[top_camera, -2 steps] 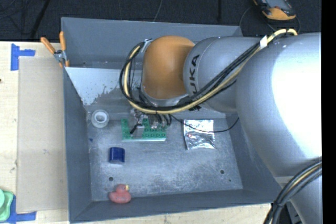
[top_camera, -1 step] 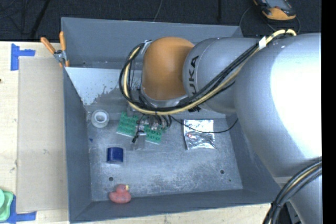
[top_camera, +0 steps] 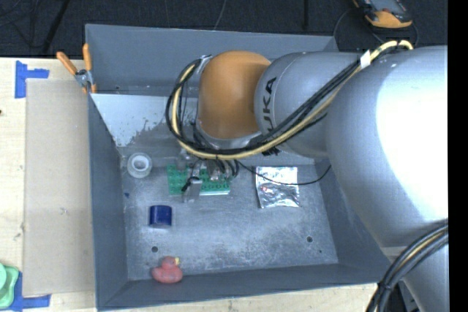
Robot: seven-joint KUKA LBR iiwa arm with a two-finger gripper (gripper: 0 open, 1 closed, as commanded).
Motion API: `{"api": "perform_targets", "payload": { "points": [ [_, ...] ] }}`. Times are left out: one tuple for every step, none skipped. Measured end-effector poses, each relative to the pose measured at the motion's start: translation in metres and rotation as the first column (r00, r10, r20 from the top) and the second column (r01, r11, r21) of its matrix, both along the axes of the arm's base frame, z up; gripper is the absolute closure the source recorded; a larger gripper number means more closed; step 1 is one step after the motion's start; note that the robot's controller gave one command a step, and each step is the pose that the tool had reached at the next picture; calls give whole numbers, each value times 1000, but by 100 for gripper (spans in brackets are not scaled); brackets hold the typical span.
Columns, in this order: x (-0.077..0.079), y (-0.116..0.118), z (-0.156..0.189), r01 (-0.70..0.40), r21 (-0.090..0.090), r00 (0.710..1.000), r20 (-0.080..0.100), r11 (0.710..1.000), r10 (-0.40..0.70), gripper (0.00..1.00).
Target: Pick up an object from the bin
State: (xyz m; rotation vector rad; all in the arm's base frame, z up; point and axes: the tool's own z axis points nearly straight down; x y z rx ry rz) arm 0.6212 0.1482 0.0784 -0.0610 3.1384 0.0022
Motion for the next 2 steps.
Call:
{"api": "perform_targets", "payload": {
  "points": [
    [0,18,93,-6,2,1000,6,1000,6,100],
    [-43,50,194,8,3,1000,5,1000,-8,100]
  ]
}}
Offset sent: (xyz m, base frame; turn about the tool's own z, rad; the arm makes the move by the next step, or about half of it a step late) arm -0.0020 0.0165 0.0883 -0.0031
